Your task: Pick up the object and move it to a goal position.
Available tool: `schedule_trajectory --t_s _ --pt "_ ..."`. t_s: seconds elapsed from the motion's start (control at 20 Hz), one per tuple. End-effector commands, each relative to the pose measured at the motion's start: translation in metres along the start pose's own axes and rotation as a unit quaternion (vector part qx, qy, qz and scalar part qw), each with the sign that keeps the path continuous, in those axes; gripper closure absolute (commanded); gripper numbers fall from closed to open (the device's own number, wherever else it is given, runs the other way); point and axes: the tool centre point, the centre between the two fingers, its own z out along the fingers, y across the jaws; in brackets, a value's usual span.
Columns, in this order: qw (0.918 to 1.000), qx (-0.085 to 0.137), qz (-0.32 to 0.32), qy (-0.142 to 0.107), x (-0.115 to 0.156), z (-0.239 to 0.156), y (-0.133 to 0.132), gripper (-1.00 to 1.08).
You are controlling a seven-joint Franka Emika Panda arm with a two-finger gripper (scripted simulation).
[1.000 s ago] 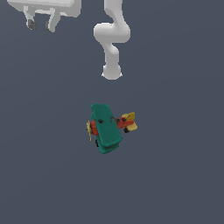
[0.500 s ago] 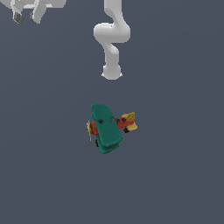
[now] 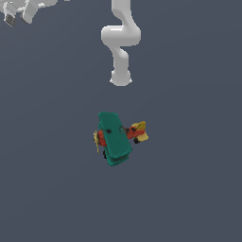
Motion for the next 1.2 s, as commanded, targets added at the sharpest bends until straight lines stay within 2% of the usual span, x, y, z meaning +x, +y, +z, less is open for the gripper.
schedule_trajectory --t_s 0.0,0.55,1.15 --pt "0.9999 0.007 0.009 0.009 0.0 0.001 0.007 -0.2" --pt "0.9969 0.045 0.051 0.04 -0.011 0.015 0.034 -0.2" --pt "0.9894 0.093 0.096 0.057 -0.039 0.042 0.052 -0.2"
